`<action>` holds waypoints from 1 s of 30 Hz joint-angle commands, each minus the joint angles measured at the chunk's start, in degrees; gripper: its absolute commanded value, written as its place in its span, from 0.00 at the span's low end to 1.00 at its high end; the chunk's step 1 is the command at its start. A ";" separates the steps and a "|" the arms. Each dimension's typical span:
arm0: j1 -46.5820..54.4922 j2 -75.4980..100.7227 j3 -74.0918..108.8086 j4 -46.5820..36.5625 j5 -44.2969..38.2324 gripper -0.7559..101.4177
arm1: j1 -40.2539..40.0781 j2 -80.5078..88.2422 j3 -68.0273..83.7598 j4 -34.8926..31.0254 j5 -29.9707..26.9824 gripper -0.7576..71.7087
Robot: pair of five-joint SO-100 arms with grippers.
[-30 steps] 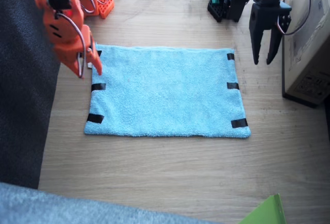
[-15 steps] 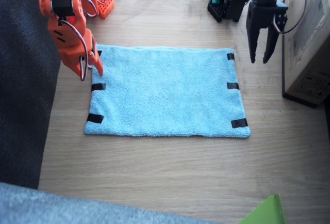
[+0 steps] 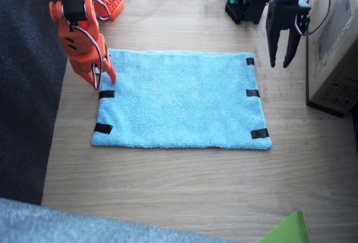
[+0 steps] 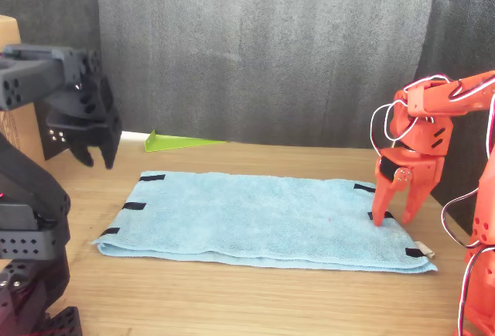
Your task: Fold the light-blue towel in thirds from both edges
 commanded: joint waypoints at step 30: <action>-5.54 -7.47 -0.18 0.00 0.62 0.26 | 2.37 -4.75 -0.53 -2.55 0.53 0.39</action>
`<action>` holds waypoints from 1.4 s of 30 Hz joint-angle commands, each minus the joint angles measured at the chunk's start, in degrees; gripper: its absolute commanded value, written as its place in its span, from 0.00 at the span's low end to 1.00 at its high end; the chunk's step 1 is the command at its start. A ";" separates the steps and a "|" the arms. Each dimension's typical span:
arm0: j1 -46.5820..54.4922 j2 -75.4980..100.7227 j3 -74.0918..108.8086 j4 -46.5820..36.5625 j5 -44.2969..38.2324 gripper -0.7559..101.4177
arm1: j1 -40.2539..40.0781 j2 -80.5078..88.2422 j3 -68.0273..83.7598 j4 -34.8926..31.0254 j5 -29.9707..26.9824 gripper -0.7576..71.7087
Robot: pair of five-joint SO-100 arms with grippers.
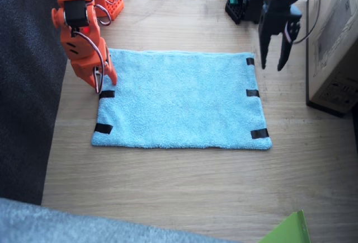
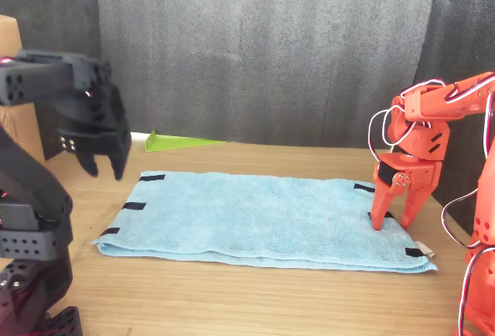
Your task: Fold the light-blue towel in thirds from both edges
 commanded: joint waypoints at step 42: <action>-1.32 -20.92 -10.37 1.58 1.05 0.28 | 2.72 -0.09 0.62 -0.09 0.79 0.40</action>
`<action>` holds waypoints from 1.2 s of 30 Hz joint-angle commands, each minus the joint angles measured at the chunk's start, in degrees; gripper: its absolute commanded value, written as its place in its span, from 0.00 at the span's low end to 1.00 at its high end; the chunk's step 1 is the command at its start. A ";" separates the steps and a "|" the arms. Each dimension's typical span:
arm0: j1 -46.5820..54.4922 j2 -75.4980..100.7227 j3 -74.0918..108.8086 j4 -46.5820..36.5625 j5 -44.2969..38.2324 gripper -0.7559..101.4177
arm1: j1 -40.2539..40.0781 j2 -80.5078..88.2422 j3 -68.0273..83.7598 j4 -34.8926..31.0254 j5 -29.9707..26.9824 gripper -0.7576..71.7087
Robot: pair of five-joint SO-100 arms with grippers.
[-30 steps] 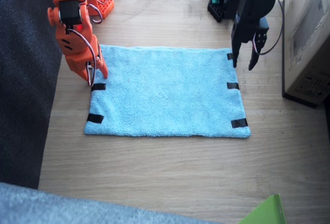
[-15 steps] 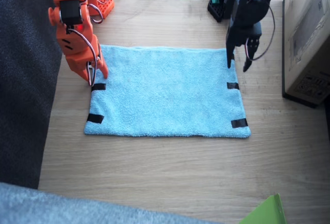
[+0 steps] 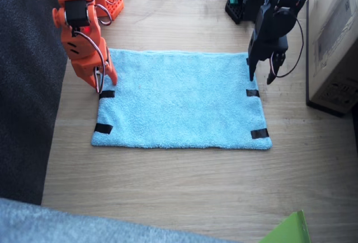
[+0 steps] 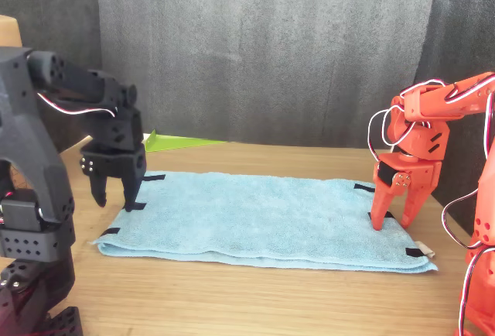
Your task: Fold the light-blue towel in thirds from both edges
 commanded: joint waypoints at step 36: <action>0.00 -13.80 -14.33 10.55 1.05 0.26 | 2.64 -0.26 1.05 0.00 0.35 0.40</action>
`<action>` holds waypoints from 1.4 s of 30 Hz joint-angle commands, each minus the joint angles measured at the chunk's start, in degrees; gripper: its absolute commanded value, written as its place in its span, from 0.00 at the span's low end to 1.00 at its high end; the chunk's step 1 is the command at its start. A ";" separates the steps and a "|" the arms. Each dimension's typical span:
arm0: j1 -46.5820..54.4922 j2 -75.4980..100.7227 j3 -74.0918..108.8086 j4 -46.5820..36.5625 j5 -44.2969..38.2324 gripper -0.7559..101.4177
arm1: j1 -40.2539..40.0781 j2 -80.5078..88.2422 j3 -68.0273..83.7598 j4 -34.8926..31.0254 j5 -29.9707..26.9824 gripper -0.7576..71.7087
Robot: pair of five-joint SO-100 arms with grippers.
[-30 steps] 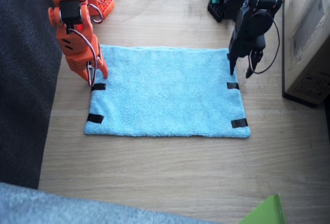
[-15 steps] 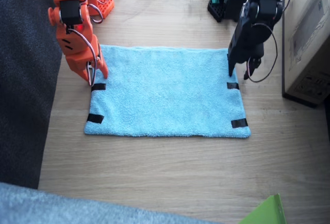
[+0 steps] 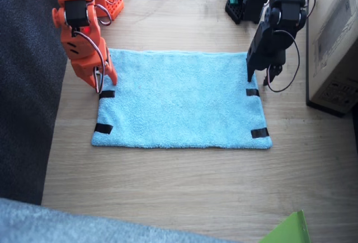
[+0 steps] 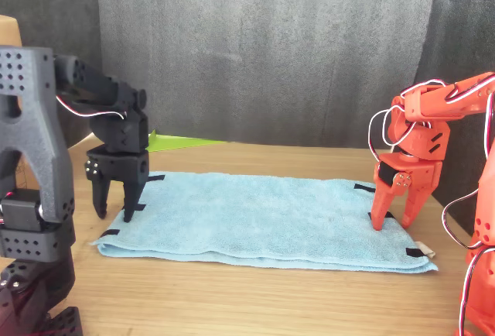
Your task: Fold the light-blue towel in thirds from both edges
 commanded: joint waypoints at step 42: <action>1.14 -2.11 -5.36 0.00 -0.88 0.18 | 3.43 0.00 2.20 0.44 1.05 0.23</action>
